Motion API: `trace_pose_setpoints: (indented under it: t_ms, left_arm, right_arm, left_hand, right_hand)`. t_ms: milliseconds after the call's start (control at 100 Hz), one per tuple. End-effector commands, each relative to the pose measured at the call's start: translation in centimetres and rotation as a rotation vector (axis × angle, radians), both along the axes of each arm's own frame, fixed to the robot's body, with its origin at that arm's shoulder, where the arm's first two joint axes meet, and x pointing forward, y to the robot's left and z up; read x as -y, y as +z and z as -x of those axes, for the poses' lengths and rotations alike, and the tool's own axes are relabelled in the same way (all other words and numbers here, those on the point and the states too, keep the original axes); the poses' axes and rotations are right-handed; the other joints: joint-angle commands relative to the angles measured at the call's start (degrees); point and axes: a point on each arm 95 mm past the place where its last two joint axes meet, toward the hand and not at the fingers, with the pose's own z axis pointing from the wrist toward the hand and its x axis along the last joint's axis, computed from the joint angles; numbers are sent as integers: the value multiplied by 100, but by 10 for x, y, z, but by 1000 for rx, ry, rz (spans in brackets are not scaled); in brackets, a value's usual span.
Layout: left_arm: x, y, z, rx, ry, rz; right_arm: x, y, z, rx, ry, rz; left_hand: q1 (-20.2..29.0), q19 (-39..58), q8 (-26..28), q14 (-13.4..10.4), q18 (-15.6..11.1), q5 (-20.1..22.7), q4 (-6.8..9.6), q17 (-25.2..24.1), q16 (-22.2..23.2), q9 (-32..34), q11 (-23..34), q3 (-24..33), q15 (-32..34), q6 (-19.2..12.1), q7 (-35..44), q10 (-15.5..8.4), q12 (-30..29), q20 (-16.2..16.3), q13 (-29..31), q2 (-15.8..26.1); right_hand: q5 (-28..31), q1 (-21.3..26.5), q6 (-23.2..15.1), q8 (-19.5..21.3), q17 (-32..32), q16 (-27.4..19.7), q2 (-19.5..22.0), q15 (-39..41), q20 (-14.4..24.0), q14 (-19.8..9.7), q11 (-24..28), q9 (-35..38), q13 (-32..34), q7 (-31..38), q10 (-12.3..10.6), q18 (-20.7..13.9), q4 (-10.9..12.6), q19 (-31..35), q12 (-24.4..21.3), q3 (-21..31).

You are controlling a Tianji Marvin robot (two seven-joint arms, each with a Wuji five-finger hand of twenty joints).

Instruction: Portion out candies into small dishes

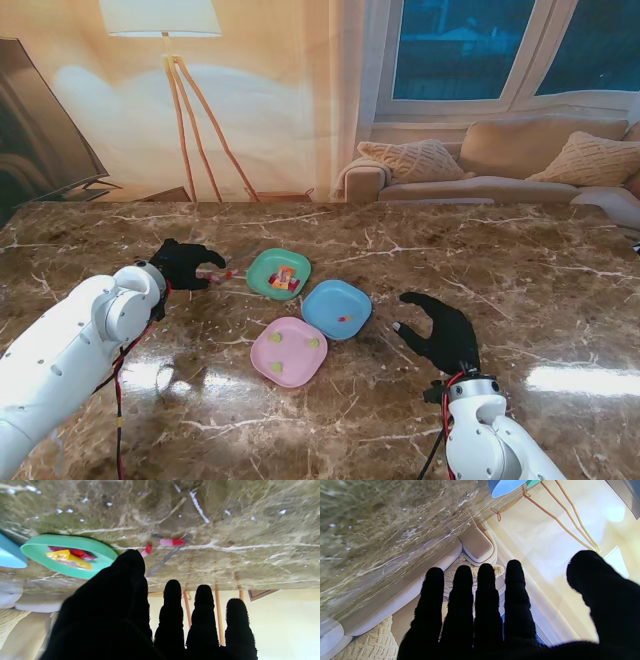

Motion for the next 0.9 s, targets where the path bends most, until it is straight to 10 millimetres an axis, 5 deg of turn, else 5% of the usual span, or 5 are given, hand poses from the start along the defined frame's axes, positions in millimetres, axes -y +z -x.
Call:
trace_pose_setpoints:
  t_ms: [0, 590, 890]
  left_arm:
    - [-5, -3, -4, -16, 35, -5]
    - [-13, -28, -28, -87, 83, -58]
    - [-14, -37, -33, -99, 73, -63]
  right_arm:
    - [-1, -4, 2, -25, 4, 5]
    - [-1, -2, -1, -36, 11, 22]
    - [-1, -2, -1, -42, 13, 30]
  left_hand:
    - [-44, -178, -44, -39, -128, -274, 41, -131, -27, -303, -29, 39, -114, 16, -84, 23, -75, 0, -217, 207]
    - [312, -196, -191, -8, -169, -528, 39, -146, 3, -550, -64, -173, -84, -4, -296, 19, -112, 70, -311, 396]
    - [416, -165, 58, -3, -153, -120, 12, -130, 28, -457, -5, -371, -31, -29, 191, 54, -124, 98, -250, 407]
  right_hand:
    - [11, -103, -116, 47, -58, 50, 27, -22, 96, 86, -12, 31, -182, 3, -19, -14, 75, -118, 57, 91]
    - [-1, -100, -113, 45, -58, 48, 28, -22, 93, 87, -14, 27, -187, -3, -14, -7, 76, -114, 55, 91]
    - [-2, -100, -106, 45, -59, 49, 31, -22, 94, 92, -12, 28, -188, -4, -13, -7, 77, -111, 55, 90]
